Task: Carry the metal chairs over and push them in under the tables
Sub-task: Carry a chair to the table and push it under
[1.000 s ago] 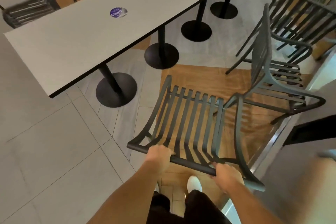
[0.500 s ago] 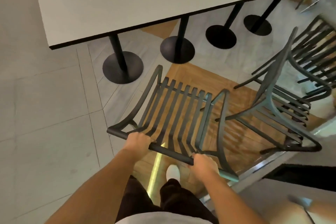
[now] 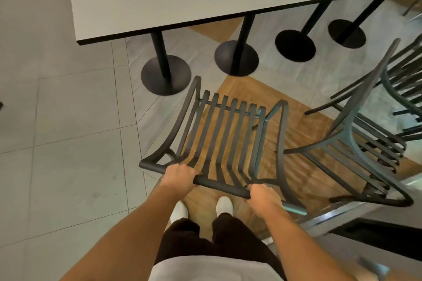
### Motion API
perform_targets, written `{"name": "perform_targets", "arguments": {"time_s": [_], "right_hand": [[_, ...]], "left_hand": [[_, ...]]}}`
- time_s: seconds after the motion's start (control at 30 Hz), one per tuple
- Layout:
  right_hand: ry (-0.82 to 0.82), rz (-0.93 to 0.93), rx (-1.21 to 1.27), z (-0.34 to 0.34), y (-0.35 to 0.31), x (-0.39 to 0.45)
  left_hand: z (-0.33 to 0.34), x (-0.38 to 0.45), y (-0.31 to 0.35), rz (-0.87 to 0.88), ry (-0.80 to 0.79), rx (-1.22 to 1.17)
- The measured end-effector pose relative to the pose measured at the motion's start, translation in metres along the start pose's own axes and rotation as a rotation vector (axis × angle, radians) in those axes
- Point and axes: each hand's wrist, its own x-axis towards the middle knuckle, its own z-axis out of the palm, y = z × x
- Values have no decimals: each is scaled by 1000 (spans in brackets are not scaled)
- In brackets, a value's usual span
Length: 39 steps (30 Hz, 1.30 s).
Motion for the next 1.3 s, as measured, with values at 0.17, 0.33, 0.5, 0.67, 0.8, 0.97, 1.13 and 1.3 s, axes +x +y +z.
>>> {"name": "perform_targets", "arguments": {"time_s": [0.17,0.33,0.5,0.67,0.8,0.97,1.13,1.3], "right_hand": [[-47,-72,-16,-12,13,12],[-60,-133,-77,-25,31,28],[-19,-210,-176,-36,48,40],[20,-279,-255,-50,51,48],[39,-322,-303,-62,47,52],[29,-372,-366,-75,38,59],[22,-429,-412,-86,21,67],[23,-489,-461,-97,-6,76]], "left_hand": [[-2,5,14,-42,26,-27],[-2,10,33,-115,27,-76],[1,9,55,-193,-9,-110],[7,6,66,-292,-10,-140],[8,1,70,-328,0,-185],[8,-3,70,-373,6,-237],[7,-7,63,-428,18,-286],[1,-12,44,-479,28,-315]]}}
